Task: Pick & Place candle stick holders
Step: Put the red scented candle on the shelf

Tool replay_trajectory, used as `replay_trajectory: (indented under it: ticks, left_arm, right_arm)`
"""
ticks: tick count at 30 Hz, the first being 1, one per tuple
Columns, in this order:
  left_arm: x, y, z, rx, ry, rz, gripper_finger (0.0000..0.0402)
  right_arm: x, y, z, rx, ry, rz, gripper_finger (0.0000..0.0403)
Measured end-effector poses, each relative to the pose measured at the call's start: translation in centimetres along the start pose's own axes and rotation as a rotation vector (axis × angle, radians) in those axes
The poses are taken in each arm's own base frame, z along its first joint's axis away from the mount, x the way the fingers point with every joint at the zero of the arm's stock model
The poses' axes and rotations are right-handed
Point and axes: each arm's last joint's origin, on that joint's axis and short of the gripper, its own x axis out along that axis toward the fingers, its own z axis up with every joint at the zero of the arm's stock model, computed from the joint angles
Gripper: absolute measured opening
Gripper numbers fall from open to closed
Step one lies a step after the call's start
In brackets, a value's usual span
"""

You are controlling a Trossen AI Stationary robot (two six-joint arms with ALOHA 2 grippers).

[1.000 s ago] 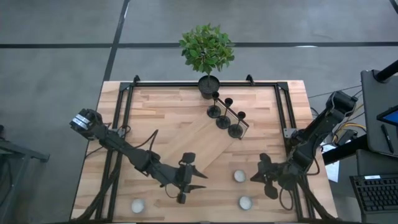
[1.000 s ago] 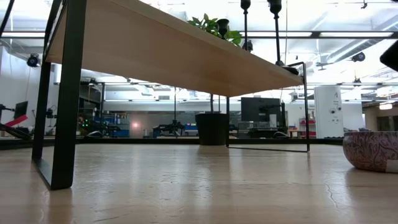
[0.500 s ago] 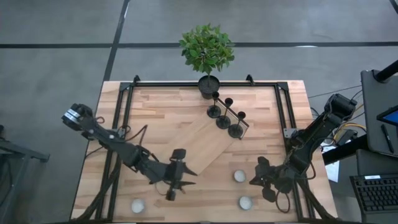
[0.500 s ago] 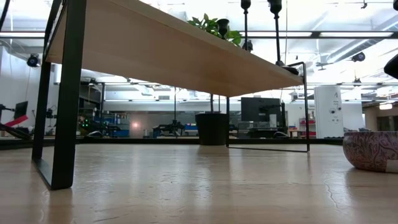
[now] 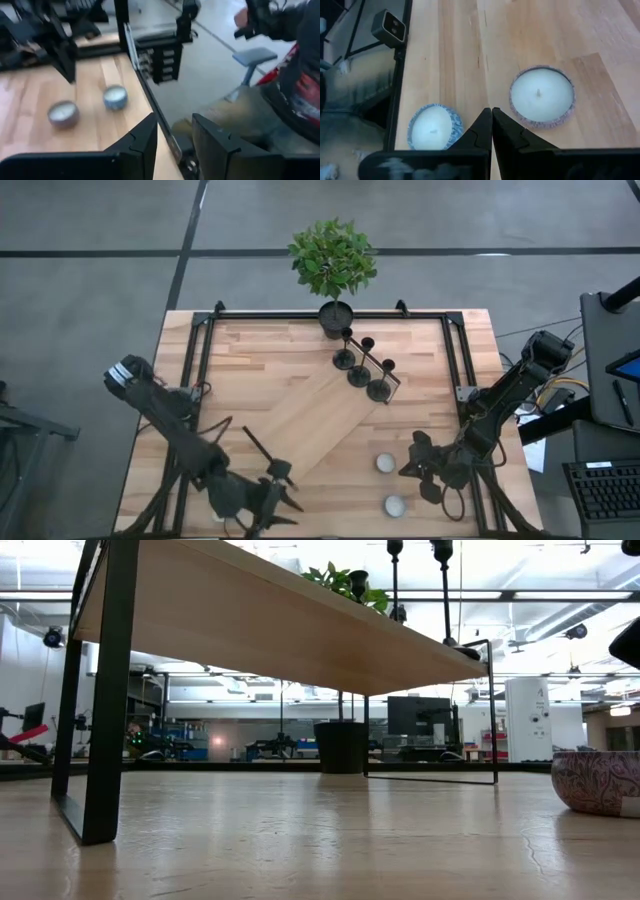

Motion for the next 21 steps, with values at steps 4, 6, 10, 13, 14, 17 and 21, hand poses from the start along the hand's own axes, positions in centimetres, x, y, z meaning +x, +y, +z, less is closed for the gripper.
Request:
replay_trajectory:
  ticks: [4,6,10,13,14,17,21]
  left_arm:
    - [-0.8,-2.2,0.2,-0.106,0.132,-0.023,0.0117]
    - [-1.4,-3.2,-0.2,-0.183,0.217,-0.016,0.0117]
    - [-3.0,-5.1,-1.3,-0.347,0.364,0.013,0.0117]
    - [-4.2,-6.1,-3.2,-0.444,0.470,0.087,0.0117]
    - [-4.6,-6.3,-3.9,-0.480,0.502,0.114,0.0117]
    - [-5.5,-6.6,-5.3,-0.550,0.570,0.199,0.0117]
    - [-7.1,-6.4,-7.0,-0.587,0.691,0.346,0.0117]
  right_arm:
    - [0.0,0.1,0.1,0.007,-0.008,0.014,0.0008]
    - [0.0,0.1,0.1,0.005,-0.007,0.014,0.0008]
    - [0.0,0.1,0.1,-0.006,-0.006,0.014,0.0008]
    - [0.0,0.1,0.1,-0.005,-0.006,0.014,0.0008]
    - [0.0,0.1,0.1,-0.006,-0.006,0.014,0.0008]
    - [0.0,0.1,0.1,-0.006,-0.006,0.014,0.0008]
    - [0.0,0.1,0.1,-0.005,-0.006,0.014,0.0008]
